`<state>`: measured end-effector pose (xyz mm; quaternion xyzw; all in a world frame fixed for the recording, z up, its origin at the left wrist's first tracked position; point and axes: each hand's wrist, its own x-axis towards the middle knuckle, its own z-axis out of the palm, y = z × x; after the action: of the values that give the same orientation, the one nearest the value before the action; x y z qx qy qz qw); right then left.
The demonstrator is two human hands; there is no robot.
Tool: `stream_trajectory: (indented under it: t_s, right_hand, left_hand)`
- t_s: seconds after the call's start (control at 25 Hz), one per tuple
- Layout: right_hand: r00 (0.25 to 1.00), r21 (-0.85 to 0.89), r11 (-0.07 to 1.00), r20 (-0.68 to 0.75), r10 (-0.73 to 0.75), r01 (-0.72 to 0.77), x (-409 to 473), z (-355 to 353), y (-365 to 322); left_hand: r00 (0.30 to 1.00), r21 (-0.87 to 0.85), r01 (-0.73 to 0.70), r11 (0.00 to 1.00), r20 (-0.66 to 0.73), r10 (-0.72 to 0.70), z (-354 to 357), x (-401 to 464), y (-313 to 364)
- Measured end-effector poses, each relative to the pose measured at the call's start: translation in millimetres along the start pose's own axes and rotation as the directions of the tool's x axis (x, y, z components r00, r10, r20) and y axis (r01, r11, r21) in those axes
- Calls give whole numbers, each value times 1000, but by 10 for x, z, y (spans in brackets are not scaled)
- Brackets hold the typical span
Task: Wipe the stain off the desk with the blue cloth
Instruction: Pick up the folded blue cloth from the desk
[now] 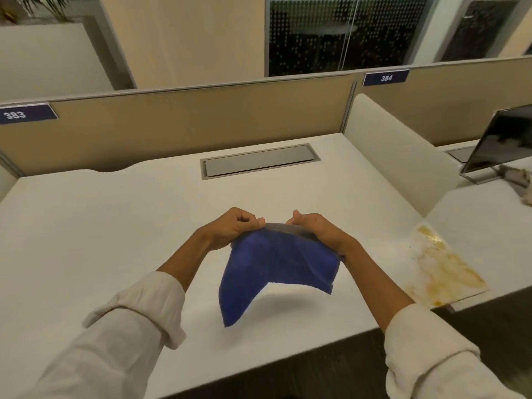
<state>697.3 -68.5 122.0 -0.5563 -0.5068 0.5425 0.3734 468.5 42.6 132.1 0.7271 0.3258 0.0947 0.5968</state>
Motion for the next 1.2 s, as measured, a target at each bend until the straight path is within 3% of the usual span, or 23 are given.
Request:
stream_trajectory:
  t_s: [0.16,0.36,0.48,0.6,0.76,0.88,0.96,1.04,1.2]
  right_hand:
    - [991,-129,986,72,117,-107,-218,-494,-56]
    - [992,-251,968,116,59,-28,-283,-1046,-184]
    - [998,-279,960,-61,12,-28,-162,-1374,-307]
    - [972,-465,884,-226,-62,-52,27,-1685,-446]
    - [866,-642,767,-372,-333,19,145,-2102,-912]
    - [786,-701,711,-408,-464,56,138,-2408,-1252]
    - [776,-670,732,-395,-492,122,67,-2623,-1412]
    - [817,-575,789,-337,-468,215,-79,-2812,-1452]
    - [933,-372,894,-154,-326,251,-385,-3201,-1025]
  left_hand:
    - [985,75,4,997,169,-17,161,257,269]
    - [956,207,-50,977,294,-13,103,561,752]
    - [986,446,-126,886,156,61,91,922,1068]
    - [957,629,-167,759,-83,279,139,1344,1282]
    - [845,616,-207,760,-279,456,42,1766,1624]
    - [699,712,-290,639,-299,650,-10,1930,2072]
    - [610,722,-335,606,-324,723,53,1965,2335]
    - [563,727,-353,589,-337,754,248,1977,2448]
    - [695,685,-330,649,-289,658,1003,1913,2250]
